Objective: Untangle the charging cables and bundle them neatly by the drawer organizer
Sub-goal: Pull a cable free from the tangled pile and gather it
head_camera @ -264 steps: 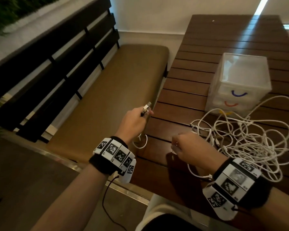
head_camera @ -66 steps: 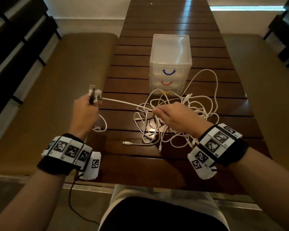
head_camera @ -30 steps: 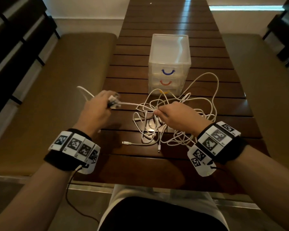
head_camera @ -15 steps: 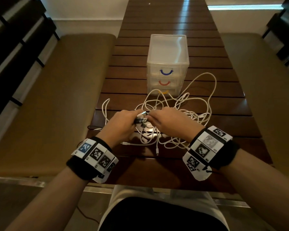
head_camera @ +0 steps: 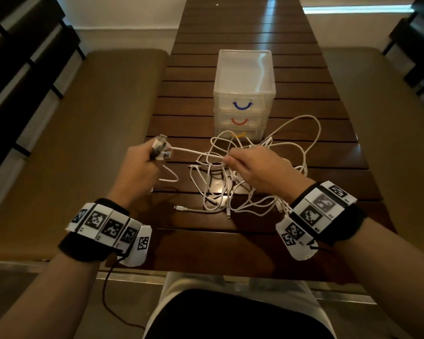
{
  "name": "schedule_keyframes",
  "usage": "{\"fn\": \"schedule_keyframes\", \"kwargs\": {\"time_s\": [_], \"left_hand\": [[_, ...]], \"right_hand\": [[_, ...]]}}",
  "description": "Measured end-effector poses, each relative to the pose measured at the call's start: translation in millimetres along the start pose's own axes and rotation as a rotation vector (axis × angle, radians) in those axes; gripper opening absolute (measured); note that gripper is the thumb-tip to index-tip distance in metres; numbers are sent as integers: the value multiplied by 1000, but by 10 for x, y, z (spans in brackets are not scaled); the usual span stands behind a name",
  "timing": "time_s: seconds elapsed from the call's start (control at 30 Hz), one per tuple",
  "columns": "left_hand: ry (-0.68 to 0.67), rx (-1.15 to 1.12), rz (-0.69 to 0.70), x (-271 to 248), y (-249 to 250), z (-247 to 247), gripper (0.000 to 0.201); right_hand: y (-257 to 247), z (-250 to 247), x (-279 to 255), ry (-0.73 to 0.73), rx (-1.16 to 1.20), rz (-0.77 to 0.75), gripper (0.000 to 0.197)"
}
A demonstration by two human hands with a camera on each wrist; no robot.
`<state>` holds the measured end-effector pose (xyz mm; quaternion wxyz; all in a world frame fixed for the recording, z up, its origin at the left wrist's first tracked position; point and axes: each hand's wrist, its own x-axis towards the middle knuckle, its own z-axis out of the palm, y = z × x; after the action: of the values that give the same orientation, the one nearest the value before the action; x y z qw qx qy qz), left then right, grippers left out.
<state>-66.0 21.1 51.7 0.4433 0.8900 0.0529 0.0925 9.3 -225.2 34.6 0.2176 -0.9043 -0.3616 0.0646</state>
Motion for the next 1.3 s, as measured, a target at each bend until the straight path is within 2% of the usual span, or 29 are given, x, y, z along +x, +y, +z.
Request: {"fn": "schedule_keyframes", "kwargs": {"time_s": [0.07,0.17,0.2,0.27,0.37,0.43,0.47,0.53,0.6,0.73,0.83,0.9,1.03,1.1,1.17,1.23,1.3], "left_hand": [[73,-76,-54,17,-30,-50,28],[38,15,-133,31,-49,-25,41],[15,77,-127,17,-27,-2,48],[-28,180,-23,-26,46,76,68],[-239,230,143,-100,132,302,81],[-358,303,144,-138,125,451,74],[-381,349,142,-149,109,499,63],[-369,394,153,-144,64,523,35],[-331,384,195,-119,35,486,25],[-221,353,207,-23,2,343,22],[-126,316,182,19,9,267,29],[-22,207,137,32,28,197,27],[245,72,-14,73,-37,-11,24],[231,41,-107,93,-62,-35,32],[149,69,-119,61,-28,13,54],[74,159,27,2,51,105,75],[-55,192,175,-62,97,239,80]], "right_hand": [[65,-11,-8,18,8,37,42],[59,5,-23,4,-18,66,41],[34,25,-26,-28,-32,77,39],[-33,88,-19,-106,-67,81,39],[-158,193,31,-132,-107,35,38],[-230,219,63,-130,-110,18,35],[-245,221,67,-133,-110,13,33],[-240,210,49,-143,-105,-6,33],[-206,200,27,-154,-93,-30,34],[-149,145,30,-83,-8,-5,39],[-150,82,53,-57,10,10,38],[-130,52,51,-47,26,34,35],[-3,54,-27,-54,48,118,42],[34,70,-54,-57,41,143,46],[23,100,-41,-80,7,151,46],[-29,124,-8,-118,-35,146,46],[-90,155,26,-152,-73,123,47]]}}
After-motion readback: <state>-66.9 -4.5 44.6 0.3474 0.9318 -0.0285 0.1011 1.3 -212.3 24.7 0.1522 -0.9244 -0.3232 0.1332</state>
